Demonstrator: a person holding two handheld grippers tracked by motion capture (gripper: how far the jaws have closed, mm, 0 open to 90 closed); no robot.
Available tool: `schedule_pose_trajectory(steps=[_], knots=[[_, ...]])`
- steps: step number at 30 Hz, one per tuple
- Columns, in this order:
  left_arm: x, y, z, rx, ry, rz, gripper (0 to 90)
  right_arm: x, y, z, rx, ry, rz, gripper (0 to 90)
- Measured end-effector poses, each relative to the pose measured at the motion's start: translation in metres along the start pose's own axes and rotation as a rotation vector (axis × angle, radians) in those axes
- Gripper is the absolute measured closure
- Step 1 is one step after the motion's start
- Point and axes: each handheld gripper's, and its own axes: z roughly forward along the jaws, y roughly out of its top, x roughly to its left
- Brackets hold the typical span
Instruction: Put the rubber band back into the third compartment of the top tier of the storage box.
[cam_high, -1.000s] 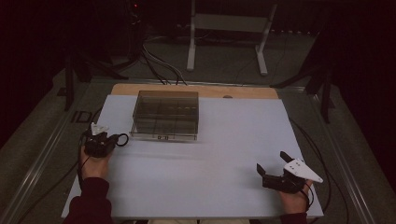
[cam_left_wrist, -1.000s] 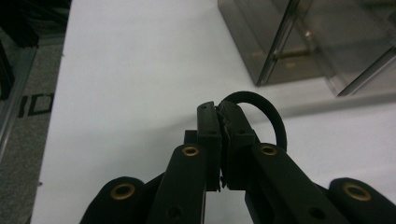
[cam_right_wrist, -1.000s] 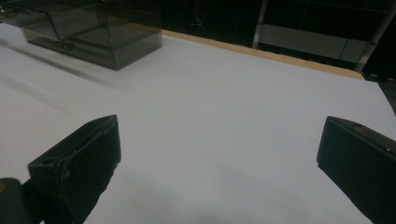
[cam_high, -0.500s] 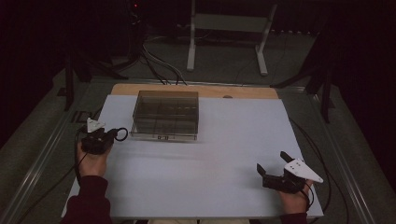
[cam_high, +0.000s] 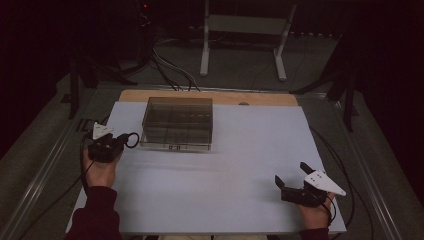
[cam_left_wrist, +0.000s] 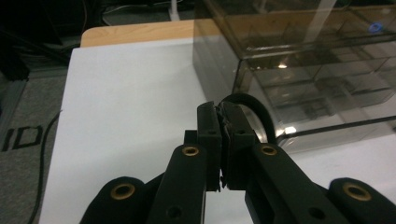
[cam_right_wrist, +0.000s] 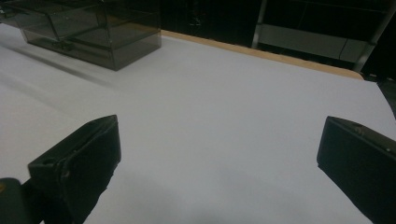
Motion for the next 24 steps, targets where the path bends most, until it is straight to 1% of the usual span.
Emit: schedule_pose_trajectory(steps=[4,14,15,24], knots=[[-0.003,0.004,-0.002,-0.009,-0.01,0.005,88.8,0.0,0.0,0.0,0.0,0.0,0.0,0.2],[-0.008,0.014,-0.008,-0.032,-0.02,0.019,88.8,0.0,0.0,0.0,0.0,0.0,-0.002,0.2],[-0.009,0.016,-0.008,-0.034,-0.023,0.025,88.8,0.0,0.0,0.0,0.001,0.0,0.0,0.2],[-0.02,0.024,-0.004,-0.039,-0.051,0.039,88.8,0.0,0.0,0.0,0.0,-0.001,-0.001,0.2]])
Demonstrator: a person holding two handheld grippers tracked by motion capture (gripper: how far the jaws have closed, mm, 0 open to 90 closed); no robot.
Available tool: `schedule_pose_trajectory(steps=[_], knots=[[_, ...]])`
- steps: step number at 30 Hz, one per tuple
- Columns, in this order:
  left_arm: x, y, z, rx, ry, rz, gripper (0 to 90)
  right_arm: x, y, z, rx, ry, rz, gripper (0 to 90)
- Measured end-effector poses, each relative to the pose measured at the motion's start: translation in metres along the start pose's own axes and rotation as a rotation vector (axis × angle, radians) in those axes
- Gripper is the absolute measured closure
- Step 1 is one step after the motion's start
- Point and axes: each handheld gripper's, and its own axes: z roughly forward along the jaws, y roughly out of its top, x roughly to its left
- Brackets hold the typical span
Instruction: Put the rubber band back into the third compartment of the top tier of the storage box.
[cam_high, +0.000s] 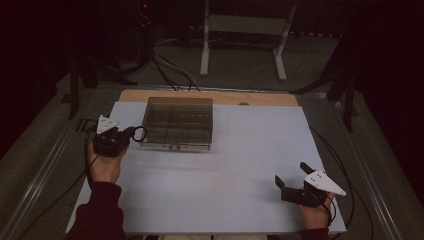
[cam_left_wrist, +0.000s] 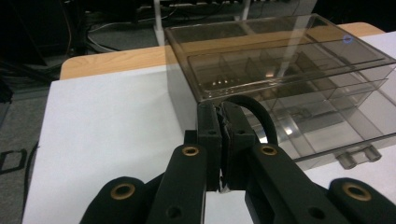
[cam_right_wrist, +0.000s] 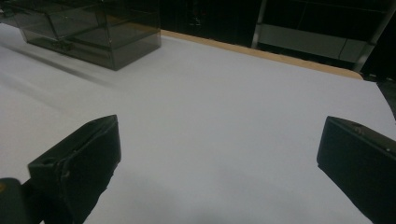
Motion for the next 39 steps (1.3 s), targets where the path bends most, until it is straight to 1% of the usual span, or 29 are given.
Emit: schedule_pose_trajectory(steps=[5,9,14,24,31,34,39], knots=[[-0.004,0.003,0.002,-0.006,-0.015,-0.002,88.8,0.0,0.0,0.0,-0.001,0.0,0.002,0.2],[-0.008,0.006,0.005,-0.008,-0.036,-0.002,88.7,0.0,0.0,0.0,0.0,0.002,0.001,0.2],[-0.012,0.009,0.008,-0.01,-0.049,-0.002,88.7,0.0,0.0,0.0,0.0,0.003,0.001,0.2],[-0.026,0.018,0.016,-0.015,-0.077,0.009,88.7,0.0,0.0,0.0,-0.001,0.004,0.003,0.2],[-0.033,0.021,0.021,-0.017,-0.095,0.009,88.7,0.0,0.0,-0.001,-0.003,0.003,0.003,0.2],[-0.038,0.023,0.026,-0.016,-0.108,0.01,88.7,0.0,0.0,-0.001,-0.002,0.003,0.004,0.2],[-0.043,0.025,0.03,-0.016,-0.116,0.011,88.7,0.0,0.0,-0.001,-0.003,0.003,0.003,0.2]])
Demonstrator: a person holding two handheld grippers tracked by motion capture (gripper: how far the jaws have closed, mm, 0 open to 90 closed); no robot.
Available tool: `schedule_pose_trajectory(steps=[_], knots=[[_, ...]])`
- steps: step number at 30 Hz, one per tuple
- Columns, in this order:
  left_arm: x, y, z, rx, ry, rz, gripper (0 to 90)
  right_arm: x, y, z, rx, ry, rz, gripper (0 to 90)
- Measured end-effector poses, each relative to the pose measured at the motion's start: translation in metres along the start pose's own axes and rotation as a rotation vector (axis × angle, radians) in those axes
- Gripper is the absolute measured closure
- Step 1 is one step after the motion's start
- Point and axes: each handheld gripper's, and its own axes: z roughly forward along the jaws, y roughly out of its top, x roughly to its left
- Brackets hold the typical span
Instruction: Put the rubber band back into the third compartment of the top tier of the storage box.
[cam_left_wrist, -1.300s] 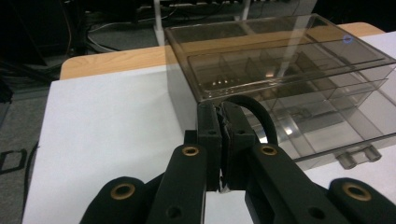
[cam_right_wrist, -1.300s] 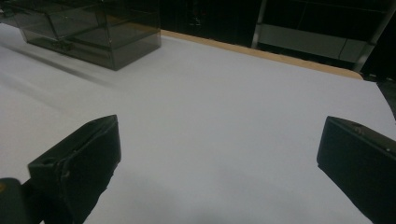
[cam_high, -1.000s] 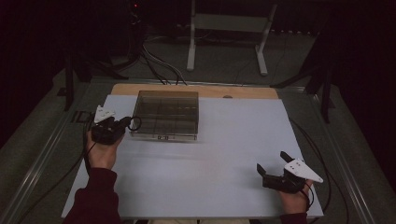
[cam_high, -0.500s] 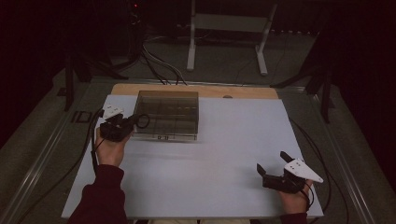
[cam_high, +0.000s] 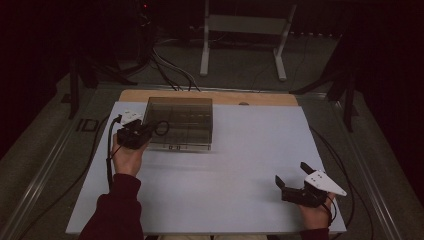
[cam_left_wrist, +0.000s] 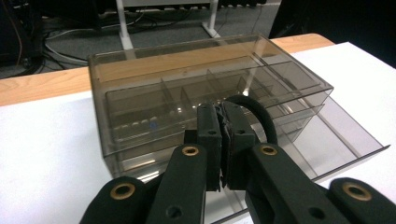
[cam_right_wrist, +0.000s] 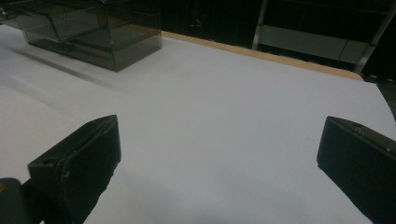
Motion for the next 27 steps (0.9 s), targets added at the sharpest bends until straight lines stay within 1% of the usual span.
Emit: schedule_pose_trajectory(steps=[12,27], knots=[[-0.015,0.006,0.012,0.002,-0.03,0.014,88.7,-0.001,0.0,0.0,-0.001,0.0,0.003,0.2],[-0.031,0.008,0.025,0.014,-0.068,0.028,88.7,-0.002,0.0,0.001,-0.001,0.0,-0.001,0.2]])
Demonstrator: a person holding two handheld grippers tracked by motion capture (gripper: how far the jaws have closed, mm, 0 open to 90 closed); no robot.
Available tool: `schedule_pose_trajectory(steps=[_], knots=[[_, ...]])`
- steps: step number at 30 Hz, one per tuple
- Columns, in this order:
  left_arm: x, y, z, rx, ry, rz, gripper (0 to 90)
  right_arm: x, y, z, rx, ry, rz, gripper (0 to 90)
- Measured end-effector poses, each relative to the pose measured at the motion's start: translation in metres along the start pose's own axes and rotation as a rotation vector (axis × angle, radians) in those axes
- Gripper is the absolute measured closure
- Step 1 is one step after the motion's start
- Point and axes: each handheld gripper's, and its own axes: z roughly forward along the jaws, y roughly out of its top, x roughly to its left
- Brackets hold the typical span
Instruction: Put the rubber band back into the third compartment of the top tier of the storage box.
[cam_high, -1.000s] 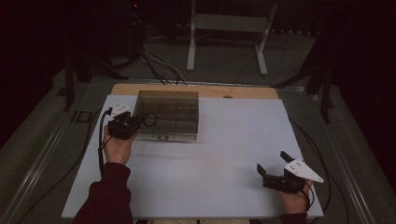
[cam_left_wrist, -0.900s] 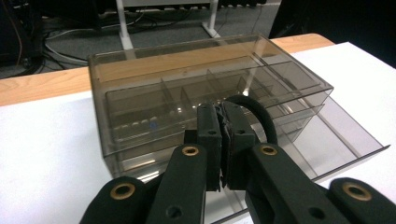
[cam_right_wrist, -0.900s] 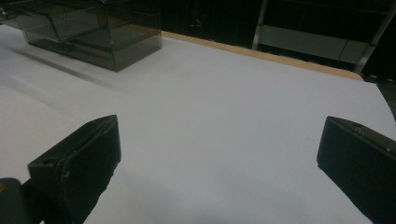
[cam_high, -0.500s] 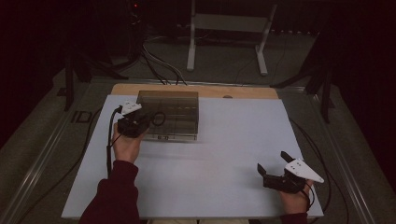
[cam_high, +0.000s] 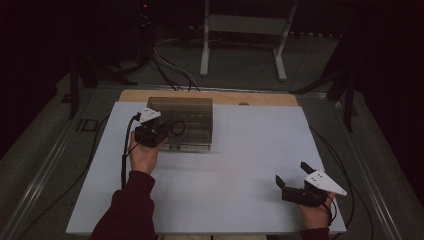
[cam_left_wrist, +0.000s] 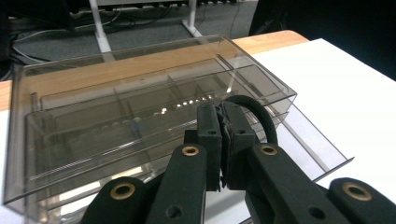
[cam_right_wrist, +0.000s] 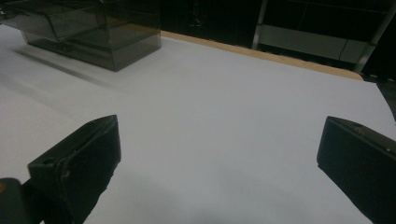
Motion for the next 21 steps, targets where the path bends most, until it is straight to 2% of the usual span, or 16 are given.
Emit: schedule_pose_trajectory(steps=[10,21], knots=[[-0.013,0.002,0.011,0.009,-0.03,0.018,88.7,0.0,0.0,0.0,0.001,0.0,0.0,0.2],[-0.021,0.002,0.02,0.017,-0.048,0.019,88.7,0.0,0.0,0.0,0.001,0.003,0.0,0.2]])
